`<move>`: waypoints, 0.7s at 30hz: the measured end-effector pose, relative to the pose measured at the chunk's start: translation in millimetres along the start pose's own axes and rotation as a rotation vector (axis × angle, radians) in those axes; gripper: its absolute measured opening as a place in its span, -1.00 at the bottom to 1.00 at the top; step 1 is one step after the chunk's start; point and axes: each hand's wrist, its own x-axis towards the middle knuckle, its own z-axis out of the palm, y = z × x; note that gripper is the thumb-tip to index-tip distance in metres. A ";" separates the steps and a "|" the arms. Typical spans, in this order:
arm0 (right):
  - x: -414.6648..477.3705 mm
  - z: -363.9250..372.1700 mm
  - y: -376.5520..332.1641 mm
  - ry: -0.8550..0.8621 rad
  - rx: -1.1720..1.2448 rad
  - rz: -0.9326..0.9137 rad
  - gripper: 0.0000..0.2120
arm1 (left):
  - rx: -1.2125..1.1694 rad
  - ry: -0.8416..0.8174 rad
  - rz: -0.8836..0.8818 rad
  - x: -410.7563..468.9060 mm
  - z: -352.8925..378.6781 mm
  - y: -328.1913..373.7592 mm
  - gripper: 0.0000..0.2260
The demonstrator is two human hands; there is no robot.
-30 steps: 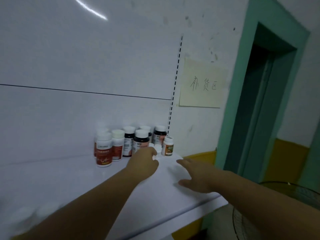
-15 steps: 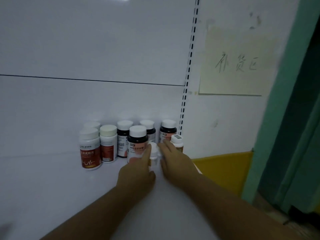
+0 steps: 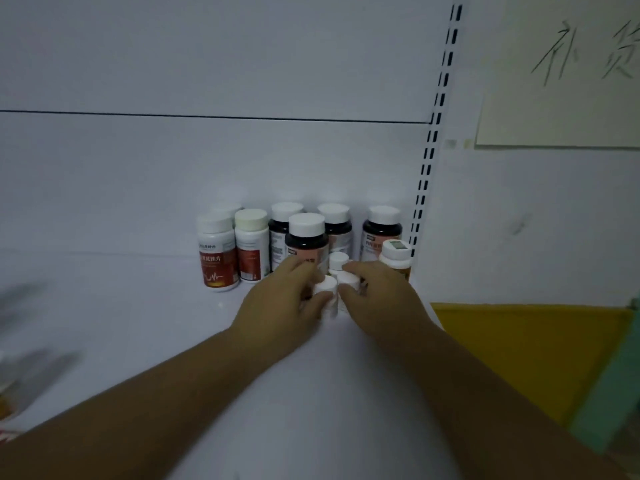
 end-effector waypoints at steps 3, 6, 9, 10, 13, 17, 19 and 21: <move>0.8 -1.6 1.8 -0.043 0.077 0.000 -0.76 | -0.092 -0.049 -0.002 -1.7 -7.4 0.1 -0.80; 1.2 -2.0 1.8 -0.056 0.110 -0.032 -0.80 | -0.219 -0.105 -0.072 -1.0 -13.5 -1.5 -0.84; 1.6 -3.0 2.6 -0.060 0.154 -0.031 -0.79 | -0.274 -0.119 -0.123 -0.2 -19.6 -2.6 -0.85; 1.4 -3.4 2.6 -0.062 0.160 -0.035 -0.78 | -0.283 -0.130 -0.132 -0.6 -21.5 -2.2 -0.85; 1.6 -3.0 -0.7 -0.068 0.173 -0.020 -0.69 | -0.306 -0.182 -0.116 -1.2 -22.7 -0.8 -0.81; 2.2 -5.7 -4.1 -0.130 0.414 0.075 -0.66 | -0.338 -0.238 -0.133 -2.2 -24.1 1.2 -0.85; 2.1 -8.9 -3.2 -0.144 0.564 0.104 -0.81 | -0.385 -0.272 -0.172 -1.8 -26.0 -0.1 -0.85; -1.0 -13.5 -3.0 -0.152 0.688 0.165 -0.86 | -0.431 -0.312 -0.200 -2.1 -28.2 -2.1 -0.86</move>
